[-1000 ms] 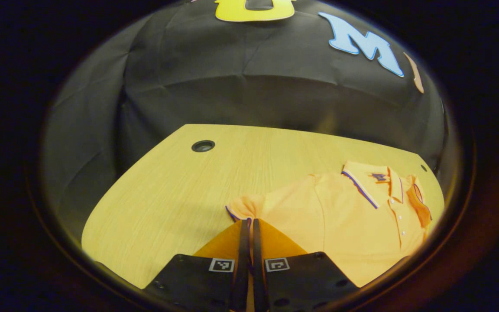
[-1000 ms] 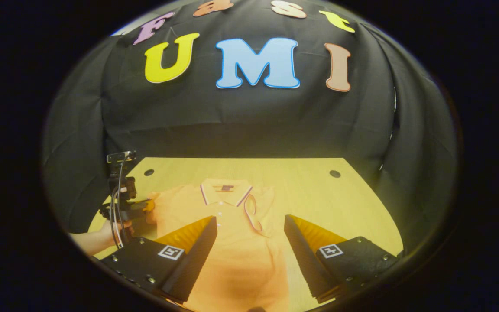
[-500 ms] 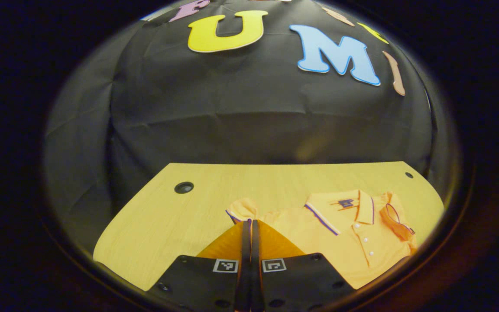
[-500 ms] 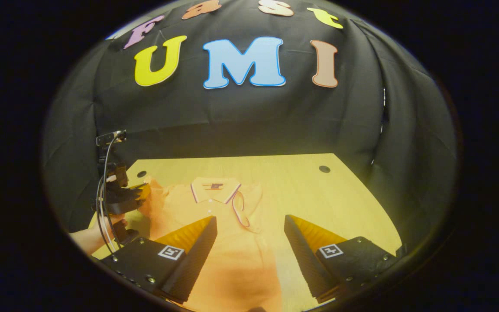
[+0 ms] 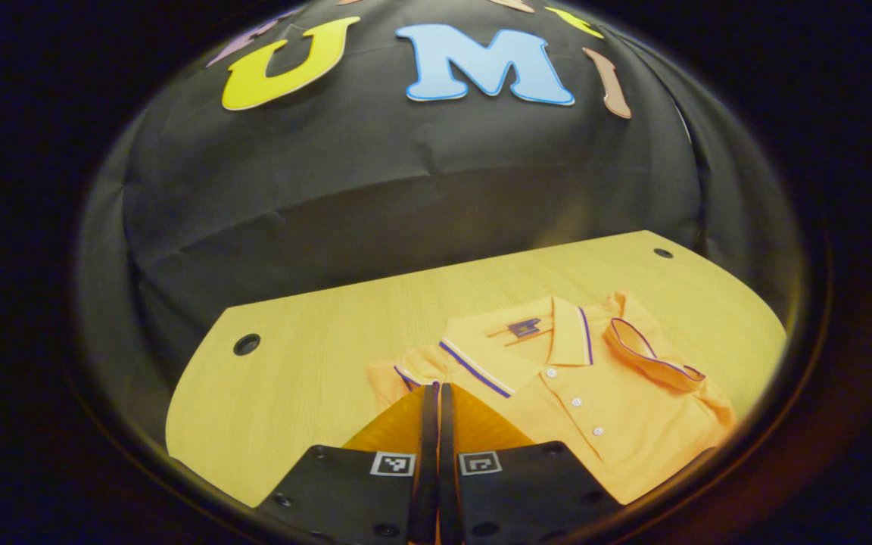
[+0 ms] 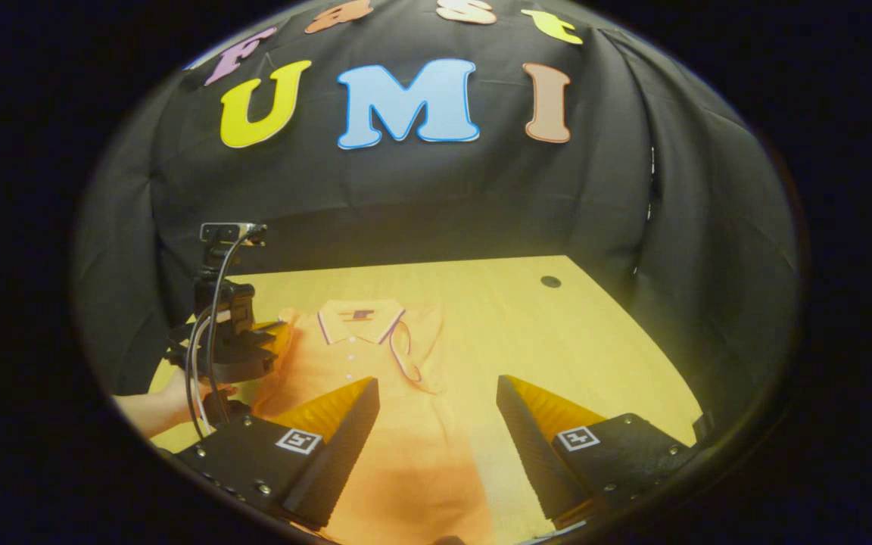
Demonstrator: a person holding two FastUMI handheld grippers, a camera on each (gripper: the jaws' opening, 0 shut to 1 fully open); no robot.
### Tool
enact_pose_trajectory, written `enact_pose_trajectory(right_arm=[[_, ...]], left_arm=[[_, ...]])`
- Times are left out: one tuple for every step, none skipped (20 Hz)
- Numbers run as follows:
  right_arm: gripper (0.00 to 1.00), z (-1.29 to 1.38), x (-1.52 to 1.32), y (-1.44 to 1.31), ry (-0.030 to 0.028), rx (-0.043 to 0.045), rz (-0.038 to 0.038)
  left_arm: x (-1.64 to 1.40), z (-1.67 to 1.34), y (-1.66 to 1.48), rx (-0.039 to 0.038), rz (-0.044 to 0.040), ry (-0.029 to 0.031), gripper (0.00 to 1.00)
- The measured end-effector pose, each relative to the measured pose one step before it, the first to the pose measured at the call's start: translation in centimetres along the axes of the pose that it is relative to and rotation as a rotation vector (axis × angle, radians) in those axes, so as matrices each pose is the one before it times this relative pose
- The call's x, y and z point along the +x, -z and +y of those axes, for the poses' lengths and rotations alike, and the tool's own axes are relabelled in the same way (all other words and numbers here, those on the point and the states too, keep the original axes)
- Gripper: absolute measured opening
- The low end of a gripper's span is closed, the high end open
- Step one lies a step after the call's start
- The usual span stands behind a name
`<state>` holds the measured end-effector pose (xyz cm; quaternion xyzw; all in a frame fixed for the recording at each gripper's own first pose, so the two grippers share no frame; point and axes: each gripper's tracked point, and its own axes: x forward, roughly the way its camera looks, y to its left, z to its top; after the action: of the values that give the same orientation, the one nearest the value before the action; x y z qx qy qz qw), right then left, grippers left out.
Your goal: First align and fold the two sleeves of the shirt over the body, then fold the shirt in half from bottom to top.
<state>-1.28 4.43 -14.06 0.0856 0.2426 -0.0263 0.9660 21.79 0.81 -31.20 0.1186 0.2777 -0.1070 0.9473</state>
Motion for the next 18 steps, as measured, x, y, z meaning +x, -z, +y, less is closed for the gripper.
enact_pose_trajectory(right_arm=[[0.97, -0.089, -0.08, 0.251, -0.00386, 0.00487, 0.00348], [0.97, -0.214, -0.114, 0.034, -0.0007, 0.00065, -0.00272], [0.97, -0.234, -0.04, 0.069, -0.00112, -0.00185, -0.00077], [0.97, -0.19, -0.09, 0.062, -0.00418, -0.00227, -0.00065], [0.97, -0.256, -0.07, 0.119, -0.0037, -0.00419, -0.00029], [0.97, -0.237, -0.145, 0.058, -0.00446, -0.00604, -0.0005], [0.97, -0.249, -0.049, 0.097, -0.00362, -0.00879, 0.00007], [0.97, -0.283, -0.19, 0.126, -0.00238, -0.01082, -0.00085], [0.97, -0.22, -0.157, 0.206, -0.00089, -0.0083, -0.00132], [0.97, -0.126, -0.201, 0.262, -0.0069, -0.00469, 0.00144], [0.97, -0.002, -0.178, 0.371, -0.00948, -0.00252, 0.00196], [0.97, -0.031, -0.157, 0.449, -0.01095, -0.00374, 0.00554], [0.97, -0.012, -0.297, 0.578, -0.0105, -0.00527, 0.00439], [0.97, -0.017, -0.322, 0.474, -0.0098, -0.00693, 0.00251], [0.97, 0.006, -0.278, 0.643, -0.01086, -0.00866, 0.00409], [0.97, -0.046, -0.271, 0.575, -0.00989, -0.01012, 0.00376], [0.97, 0.031, -0.353, 0.847, -0.00945, -0.01005, 0.00863], [0.97, 0.024, -0.34, 0.648, -0.01128, -0.00836, 0.00629]], left_arm=[[0.088, -0.529, 0.193, 0.006, 0.00932, 0.01017, 0.11], [0.069, -0.189, 0.112, 0.00568, 0.00594, 0.00088, 0.11], [-0.111, -0.568, 0.225, 0.00443, 0.01009, 0.01207, 0.14], [-0.034, -0.198, 0.162, 0.00378, 0.00971, -0.00025, 0.23], [-0.268, -0.219, 0.218, 0.00274, 0.01002, -0.00106, 0.22], [-0.429, -0.059, 0.024, -0.00418, 0.00553, -0.0062, 0.24], [-0.56, -0.404, 0.132, -0.01618, 0.00255, 0.00294, 0.34], [-0.634, -0.185, 0.118, -0.01109, 0.00546, 0.00287, 0.43], [-0.645, -0.2, 0.114, -0.01467, 0.0003, 0.00061, 0.6], [-0.728, -0.159, 0.052, -0.01349, -0.00124, -0.00134, 0.67], [-0.897, -0.216, 0.244, -0.01473, 0.0011, -0.00036, 0.81], [-1.069, -0.21, 0.277, -0.01614, 0.00204, -0.00292, 0.9], [-0.997, -0.203, 0.349, -0.01597, 0.00176, 0.00011, 0.88], [-1.084, -0.133, 0.357, -0.01824, 0.00143, 0.00071, 0.89], [-1.1, -0.29, 0.495, -0.01638, 0.00079, 0.00086, 0.89], [-1.178, -0.181, 0.478, -0.01363, 0.00058, -0.00129, 0.9], [-1.301, -0.108, 0.751, -0.01095, 0.00215, -0.00229, 0.92], [-1.134, -0.008, 0.573, -0.00733, -0.0007, -0.00289, 0.92]])
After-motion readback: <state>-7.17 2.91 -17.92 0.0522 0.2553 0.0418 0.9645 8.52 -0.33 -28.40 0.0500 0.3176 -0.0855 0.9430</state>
